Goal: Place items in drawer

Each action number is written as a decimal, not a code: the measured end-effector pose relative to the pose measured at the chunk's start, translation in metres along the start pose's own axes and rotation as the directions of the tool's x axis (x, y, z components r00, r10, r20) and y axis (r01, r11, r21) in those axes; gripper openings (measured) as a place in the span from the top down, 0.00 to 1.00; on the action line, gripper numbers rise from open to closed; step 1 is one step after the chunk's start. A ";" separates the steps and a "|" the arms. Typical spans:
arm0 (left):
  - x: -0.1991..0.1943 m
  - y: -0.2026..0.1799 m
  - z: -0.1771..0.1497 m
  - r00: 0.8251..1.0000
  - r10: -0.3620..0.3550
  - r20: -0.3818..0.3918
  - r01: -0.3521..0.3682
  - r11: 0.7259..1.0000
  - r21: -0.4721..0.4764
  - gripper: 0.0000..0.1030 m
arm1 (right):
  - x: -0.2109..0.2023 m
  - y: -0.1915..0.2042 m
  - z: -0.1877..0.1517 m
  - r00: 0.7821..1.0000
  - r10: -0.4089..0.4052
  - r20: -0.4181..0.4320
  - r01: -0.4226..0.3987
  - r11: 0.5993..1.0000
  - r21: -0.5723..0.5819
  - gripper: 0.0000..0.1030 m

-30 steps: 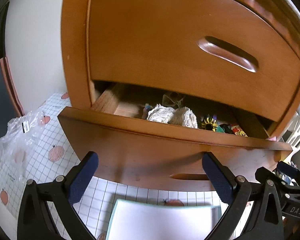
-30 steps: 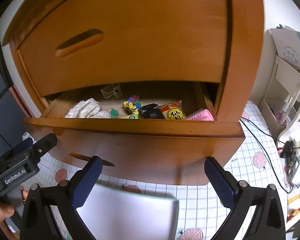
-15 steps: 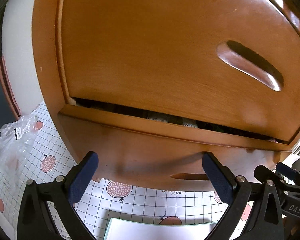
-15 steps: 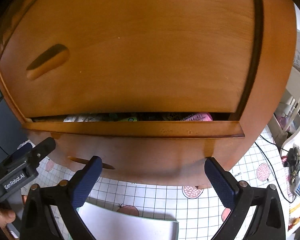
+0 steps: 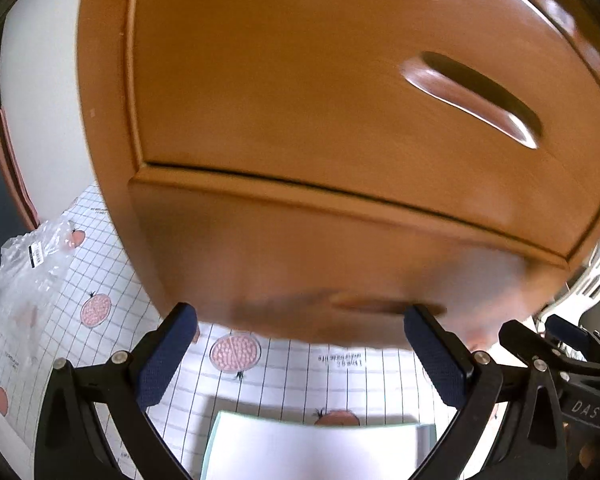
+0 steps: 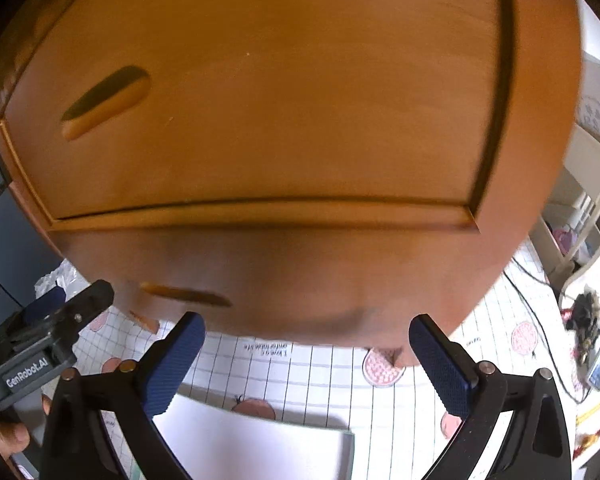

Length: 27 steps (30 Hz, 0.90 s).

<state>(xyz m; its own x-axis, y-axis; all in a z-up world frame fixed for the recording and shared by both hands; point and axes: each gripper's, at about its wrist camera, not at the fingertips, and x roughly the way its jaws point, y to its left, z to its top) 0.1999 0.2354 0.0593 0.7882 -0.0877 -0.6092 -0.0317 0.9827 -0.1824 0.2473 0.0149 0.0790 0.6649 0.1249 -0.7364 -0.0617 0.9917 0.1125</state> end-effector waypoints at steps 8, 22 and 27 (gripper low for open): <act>-0.043 0.001 -0.040 1.000 -0.017 0.015 0.017 0.999 0.029 0.00 | -0.028 0.000 -0.038 1.000 -0.008 -0.004 0.008 1.000 -0.013 0.00; -0.083 -0.002 -0.107 0.999 0.042 -0.018 -0.040 0.996 0.076 0.00 | -0.076 0.003 -0.098 1.000 -0.004 0.006 0.005 0.999 -0.039 0.00; -0.081 0.007 -0.134 0.995 0.081 -0.054 -0.078 0.996 0.051 0.00 | -0.088 0.004 -0.122 1.000 0.013 0.002 -0.013 0.999 -0.029 0.00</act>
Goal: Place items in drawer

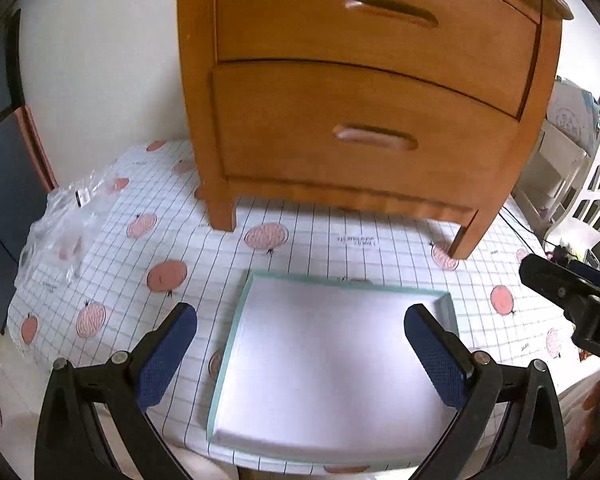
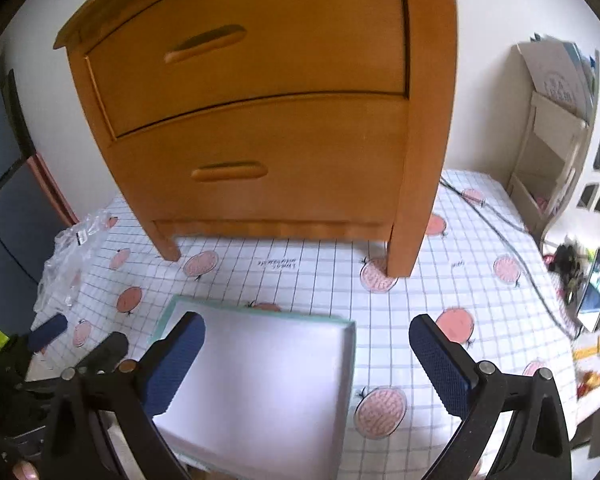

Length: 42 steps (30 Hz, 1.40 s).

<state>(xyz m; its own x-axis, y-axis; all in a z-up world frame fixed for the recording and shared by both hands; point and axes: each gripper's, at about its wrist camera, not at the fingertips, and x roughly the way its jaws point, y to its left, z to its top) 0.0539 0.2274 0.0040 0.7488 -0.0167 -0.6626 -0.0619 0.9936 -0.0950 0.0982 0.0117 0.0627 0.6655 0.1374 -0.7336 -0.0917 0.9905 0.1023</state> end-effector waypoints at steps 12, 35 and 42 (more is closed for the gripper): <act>-0.018 0.003 -0.030 0.999 0.003 0.034 -0.003 1.000 0.020 0.00 | -0.001 -0.001 -0.044 1.000 -0.008 -0.025 0.008 1.000 -0.008 0.00; 0.010 0.002 -0.048 1.000 0.020 -0.021 -0.019 0.999 0.040 0.00 | 0.023 -0.006 -0.078 0.998 -0.034 -0.059 0.034 0.999 -0.008 0.00; 0.013 0.004 -0.049 1.000 0.024 -0.018 -0.023 0.999 0.038 0.00 | 0.026 -0.004 -0.081 0.998 -0.033 -0.055 0.031 0.999 -0.021 0.00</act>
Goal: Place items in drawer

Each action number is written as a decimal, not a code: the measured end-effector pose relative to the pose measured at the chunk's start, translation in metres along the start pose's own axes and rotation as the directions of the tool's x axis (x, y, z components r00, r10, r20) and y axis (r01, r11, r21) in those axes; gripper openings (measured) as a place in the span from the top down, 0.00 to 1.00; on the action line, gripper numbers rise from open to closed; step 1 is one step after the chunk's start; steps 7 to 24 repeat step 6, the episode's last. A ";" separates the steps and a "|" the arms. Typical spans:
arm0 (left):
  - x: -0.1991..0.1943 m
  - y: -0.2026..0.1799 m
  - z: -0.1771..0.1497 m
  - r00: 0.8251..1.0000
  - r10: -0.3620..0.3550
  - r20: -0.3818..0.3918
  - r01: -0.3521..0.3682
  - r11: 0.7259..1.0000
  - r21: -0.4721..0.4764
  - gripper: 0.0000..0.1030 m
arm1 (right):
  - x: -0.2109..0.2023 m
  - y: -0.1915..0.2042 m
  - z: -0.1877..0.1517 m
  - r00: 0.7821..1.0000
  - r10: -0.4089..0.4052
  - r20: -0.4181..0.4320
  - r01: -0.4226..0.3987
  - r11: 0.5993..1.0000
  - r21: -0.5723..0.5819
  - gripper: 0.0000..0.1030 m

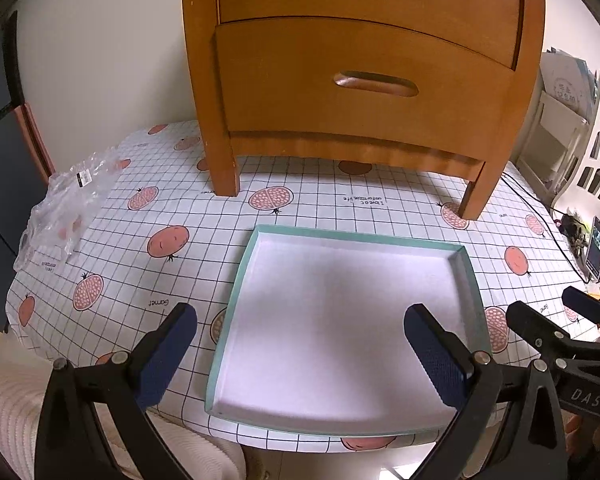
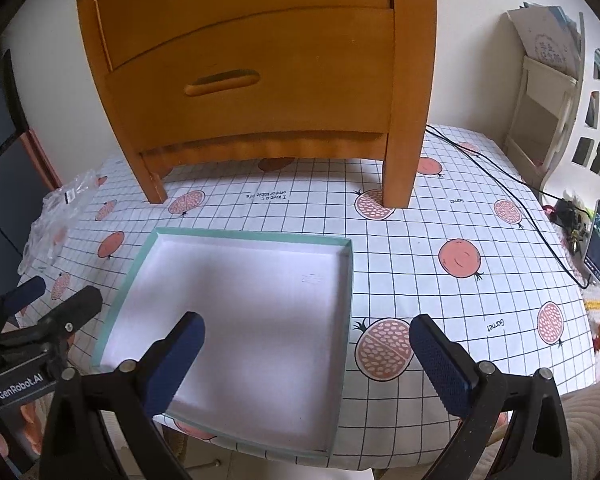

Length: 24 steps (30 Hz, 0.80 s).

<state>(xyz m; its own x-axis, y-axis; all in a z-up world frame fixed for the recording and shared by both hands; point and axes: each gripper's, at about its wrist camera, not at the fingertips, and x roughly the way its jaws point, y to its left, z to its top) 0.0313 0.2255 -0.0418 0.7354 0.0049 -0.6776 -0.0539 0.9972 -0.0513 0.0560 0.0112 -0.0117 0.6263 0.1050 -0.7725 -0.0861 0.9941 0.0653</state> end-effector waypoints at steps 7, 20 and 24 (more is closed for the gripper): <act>-0.006 -0.007 0.000 0.999 -0.005 0.043 0.004 0.999 0.039 0.00 | 0.003 0.003 -0.001 1.000 0.003 -0.003 -0.003 1.000 -0.011 0.00; -0.006 -0.007 0.000 0.999 -0.005 0.043 0.004 0.999 0.039 0.00 | 0.003 0.003 -0.001 1.000 0.003 -0.003 -0.003 1.000 -0.011 0.00; -0.006 -0.007 0.000 0.999 -0.005 0.043 0.004 0.999 0.039 0.00 | 0.003 0.003 -0.001 1.000 0.003 -0.003 -0.003 1.000 -0.011 0.00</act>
